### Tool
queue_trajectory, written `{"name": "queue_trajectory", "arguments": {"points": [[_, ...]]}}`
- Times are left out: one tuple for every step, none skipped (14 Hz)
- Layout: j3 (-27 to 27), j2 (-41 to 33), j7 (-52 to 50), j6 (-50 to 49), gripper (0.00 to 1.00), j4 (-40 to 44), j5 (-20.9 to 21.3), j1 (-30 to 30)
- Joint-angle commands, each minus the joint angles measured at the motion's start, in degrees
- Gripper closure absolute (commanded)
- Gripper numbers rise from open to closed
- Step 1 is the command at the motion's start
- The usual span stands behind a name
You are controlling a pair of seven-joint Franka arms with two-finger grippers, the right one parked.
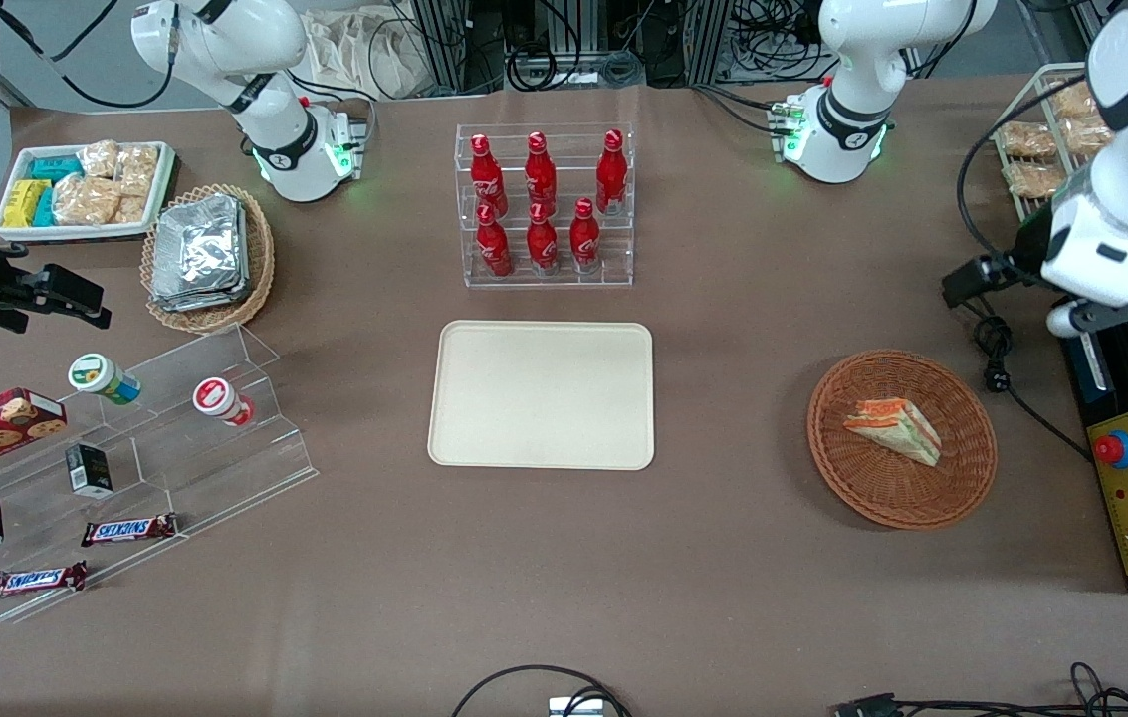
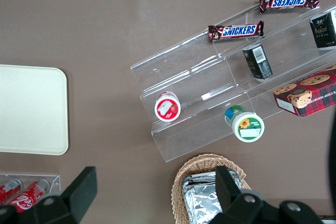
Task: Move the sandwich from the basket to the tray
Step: 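Move the left gripper down over the sandwich in the wicker basket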
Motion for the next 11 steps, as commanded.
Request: {"name": "queue_trajectory", "arguments": {"points": [[0.1, 4.2, -11.2, 3.8, 0.0, 0.1, 1.7, -0.6], [0.1, 5.4, -14.1, 5.0, 0.0, -0.2, 2.7, -0.6], [0.0, 7.2, -18.1, 7.6, 0.0, -1.6, 6.3, -0.8], [-0.1, 8.7, -22.5, 11.6, 0.0, -3.7, 8.7, -0.9], [-0.1, 10.9, -26.8, 15.1, 0.0, -4.6, 9.0, -0.9], [0.0, 13.2, -29.8, 17.2, 0.0, -5.0, 9.7, -1.0], [0.0, 15.3, -32.1, 19.0, 0.0, -5.0, 9.7, -0.9], [0.2, 16.3, -34.4, 21.7, 0.0, -5.8, 9.7, -0.9], [0.2, 16.7, -36.3, 24.2, 0.0, -7.3, 9.7, -0.7], [0.2, 16.8, -37.1, 26.4, 0.0, -8.9, 9.7, -0.7], [0.2, 16.8, -37.4, 28.6, 0.0, -10.8, 9.7, -0.7]]}}
